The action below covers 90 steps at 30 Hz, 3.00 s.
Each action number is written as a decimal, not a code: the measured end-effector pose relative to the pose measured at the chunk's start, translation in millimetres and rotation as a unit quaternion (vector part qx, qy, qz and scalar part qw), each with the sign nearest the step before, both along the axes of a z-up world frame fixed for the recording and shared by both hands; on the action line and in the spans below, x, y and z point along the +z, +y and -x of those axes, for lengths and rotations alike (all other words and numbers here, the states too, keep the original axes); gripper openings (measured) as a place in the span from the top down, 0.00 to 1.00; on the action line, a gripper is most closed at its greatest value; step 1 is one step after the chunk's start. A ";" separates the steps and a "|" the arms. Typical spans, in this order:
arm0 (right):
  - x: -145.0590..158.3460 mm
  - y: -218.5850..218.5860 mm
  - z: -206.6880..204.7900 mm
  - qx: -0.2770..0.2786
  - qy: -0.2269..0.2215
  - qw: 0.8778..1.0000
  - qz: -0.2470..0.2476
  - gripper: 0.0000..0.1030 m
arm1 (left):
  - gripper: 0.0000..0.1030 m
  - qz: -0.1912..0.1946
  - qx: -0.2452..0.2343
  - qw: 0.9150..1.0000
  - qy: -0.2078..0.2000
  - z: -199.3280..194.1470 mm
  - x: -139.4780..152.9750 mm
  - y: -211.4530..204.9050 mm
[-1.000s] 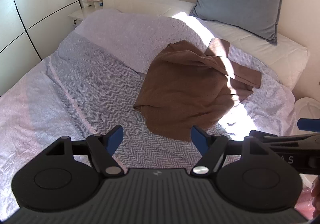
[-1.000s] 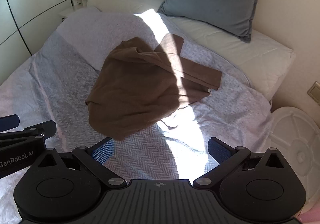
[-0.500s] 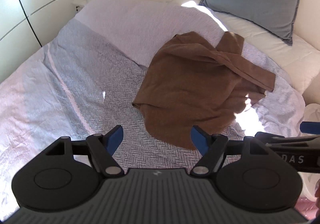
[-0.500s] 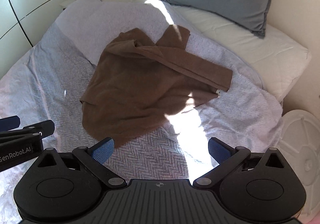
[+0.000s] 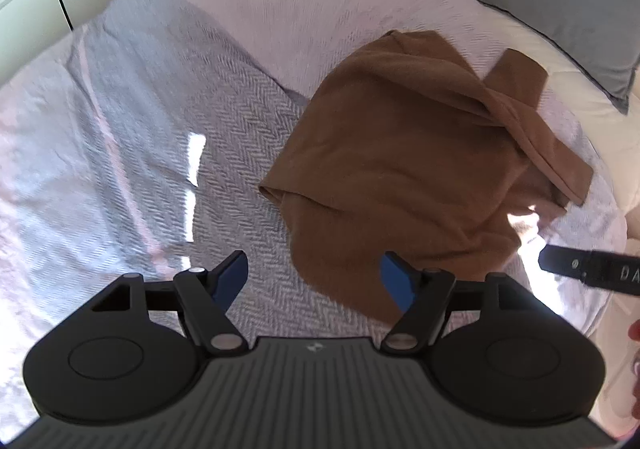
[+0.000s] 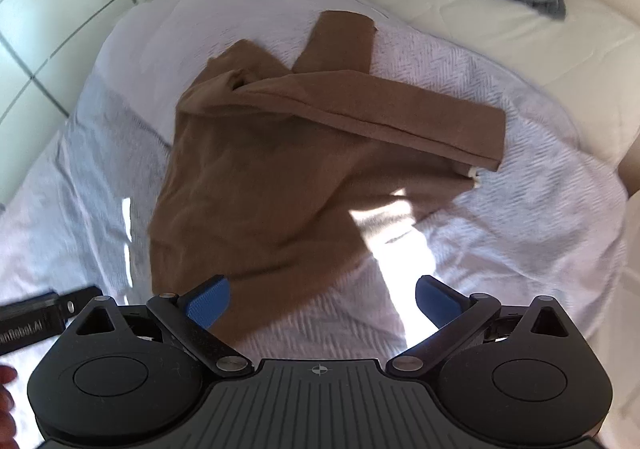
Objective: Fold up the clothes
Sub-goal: 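Lower both grippers onto the brown sweater and close them on it, then lift the brown sweater with both grippers and carry it to the pink bed, then release the sweater onto the bed and move both grippers over it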
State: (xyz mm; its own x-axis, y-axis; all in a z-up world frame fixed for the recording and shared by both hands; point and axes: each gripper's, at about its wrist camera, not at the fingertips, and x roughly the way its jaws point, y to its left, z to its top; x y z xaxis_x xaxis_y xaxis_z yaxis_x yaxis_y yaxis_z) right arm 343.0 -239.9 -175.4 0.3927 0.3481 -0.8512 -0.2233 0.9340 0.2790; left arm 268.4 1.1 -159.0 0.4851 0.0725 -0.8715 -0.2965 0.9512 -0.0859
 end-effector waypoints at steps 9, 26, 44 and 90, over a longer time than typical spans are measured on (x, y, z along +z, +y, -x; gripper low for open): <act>-31.3 -2.9 -47.2 -0.060 0.017 0.995 -0.071 0.18 | 0.36 0.075 0.013 0.997 -0.001 -42.3 -40.3 28.4; -63.7 2.6 -100.3 -0.108 0.041 0.984 -0.132 0.78 | 0.63 0.253 0.114 0.961 -0.012 -83.8 -117.4 80.7; 87.5 88.8 5.9 0.144 -0.083 0.967 -0.193 0.94 | 0.92 0.143 0.185 0.934 -0.269 120.1 50.4 143.5; 76.0 283.2 455.3 0.628 -0.054 0.774 0.059 0.15 | 0.47 -0.048 0.516 0.855 0.024 625.7 86.9 55.9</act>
